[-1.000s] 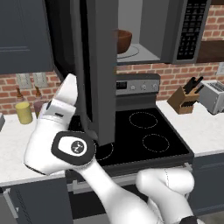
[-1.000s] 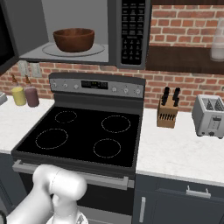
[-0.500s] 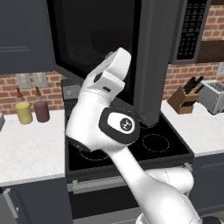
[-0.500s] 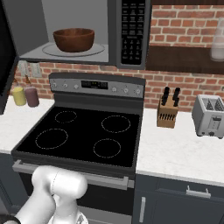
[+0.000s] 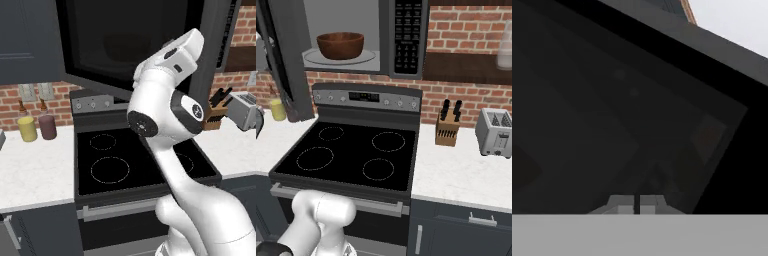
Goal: Open the microwave, place the bowl with waffle inside the microwave, then close the microwave door and turn it on.
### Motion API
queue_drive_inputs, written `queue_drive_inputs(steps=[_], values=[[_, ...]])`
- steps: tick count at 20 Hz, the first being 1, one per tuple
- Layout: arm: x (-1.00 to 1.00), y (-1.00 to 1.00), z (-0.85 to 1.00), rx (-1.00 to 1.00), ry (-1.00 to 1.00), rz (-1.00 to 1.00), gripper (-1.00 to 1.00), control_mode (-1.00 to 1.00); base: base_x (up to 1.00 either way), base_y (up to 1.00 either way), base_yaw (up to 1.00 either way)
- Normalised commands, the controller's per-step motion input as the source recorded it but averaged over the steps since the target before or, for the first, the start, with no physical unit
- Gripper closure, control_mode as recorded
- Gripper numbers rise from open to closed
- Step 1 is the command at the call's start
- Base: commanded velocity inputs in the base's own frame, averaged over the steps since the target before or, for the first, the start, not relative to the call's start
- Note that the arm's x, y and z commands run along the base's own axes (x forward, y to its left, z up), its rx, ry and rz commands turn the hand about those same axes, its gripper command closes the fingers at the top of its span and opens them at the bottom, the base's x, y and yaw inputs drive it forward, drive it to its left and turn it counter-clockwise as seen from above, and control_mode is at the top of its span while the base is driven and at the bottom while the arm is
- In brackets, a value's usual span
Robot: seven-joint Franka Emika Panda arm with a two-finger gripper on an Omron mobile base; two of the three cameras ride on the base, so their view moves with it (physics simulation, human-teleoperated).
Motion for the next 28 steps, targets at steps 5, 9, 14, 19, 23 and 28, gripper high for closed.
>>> queue_drive_inputs(steps=[5,9,14,19,23,28], values=[[0.57,-0.76,0.09,0.2,0.32,0.15,1.0,-1.0,0.0,0.0,0.0],[0.91,-0.42,0.01,0.21,0.41,0.25,1.0,-1.0,0.0,0.0,0.0],[1.0,-0.07,-0.07,0.19,0.35,0.3,1.0,-1.0,0.0,0.0,0.0],[1.0,0.0,-0.04,0.14,0.19,0.28,1.0,-1.0,0.0,0.0,0.0],[0.98,0.0,-0.24,0.1,0.03,0.3,1.0,-1.0,0.0,0.0,0.0],[0.87,0.0,-0.53,0.05,-0.01,0.26,1.0,-1.0,0.0,0.0,0.0]])
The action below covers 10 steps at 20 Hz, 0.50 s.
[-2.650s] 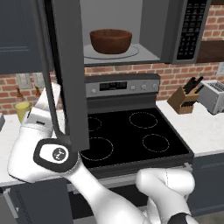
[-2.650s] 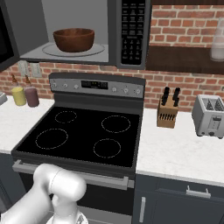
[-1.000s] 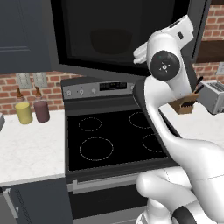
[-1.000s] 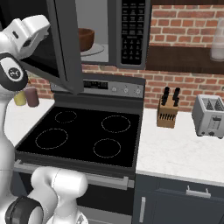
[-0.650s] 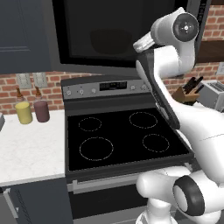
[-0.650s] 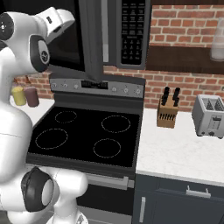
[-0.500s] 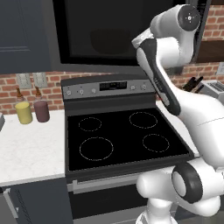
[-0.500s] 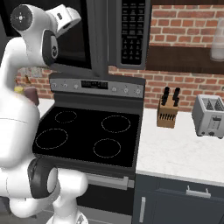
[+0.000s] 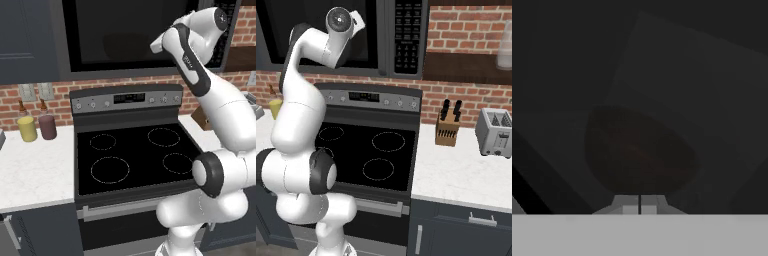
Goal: Open the microwave, place the bowl with waffle inside the microwave, then close the microwave door and turn it on.
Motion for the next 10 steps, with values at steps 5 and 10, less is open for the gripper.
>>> queue_drive_inputs(steps=[5,10], values=[[0.82,0.0,-0.75,0.04,0.0,0.13,1.0,-1.0,0.0,0.0,0.0],[0.9,0.0,-0.65,0.04,0.0,0.01,1.0,-1.0,0.0,0.0,0.0]])
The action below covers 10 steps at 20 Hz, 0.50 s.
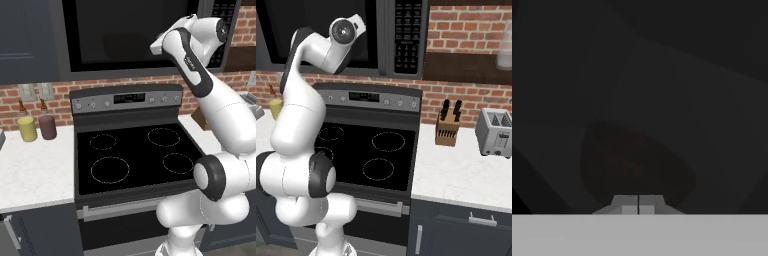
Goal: Open the microwave, place the bowl with waffle inside the microwave, then close the microwave door and turn it on.
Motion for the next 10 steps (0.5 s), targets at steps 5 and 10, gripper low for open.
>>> queue_drive_inputs(steps=[5,10], values=[[0.66,0.0,-0.23,0.03,0.0,0.0,1.0,-1.0,0.0,0.0,0.0],[-0.16,0.0,0.22,0.02,0.01,0.0,1.0,-1.0,0.0,0.0,0.0]])
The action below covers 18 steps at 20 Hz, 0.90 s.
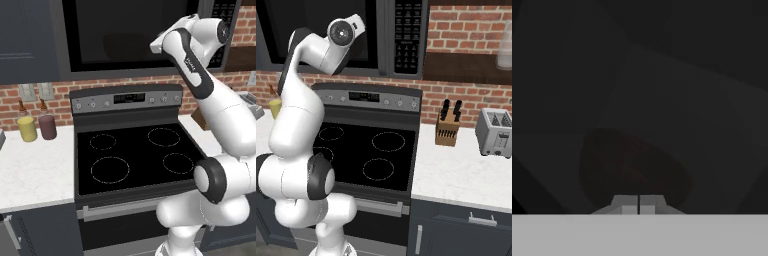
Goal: Open the microwave, place the bowl with waffle inside the microwave, then close the microwave door and turn it on.
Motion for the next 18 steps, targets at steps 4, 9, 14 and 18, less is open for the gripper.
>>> queue_drive_inputs(steps=[4,9,14,18], values=[[-0.94,-0.11,0.55,0.0,0.05,0.0,1.0,-1.0,0.0,0.0,0.0],[-1.0,-0.26,0.38,0.02,0.01,0.0,1.0,-1.0,0.0,0.0,0.0],[-1.0,-0.37,0.08,0.11,0.0,0.0,1.0,-1.0,0.0,0.0,0.0],[-0.67,-0.52,0.0,0.21,0.06,0.0,1.0,-1.0,0.0,0.0,0.0]])
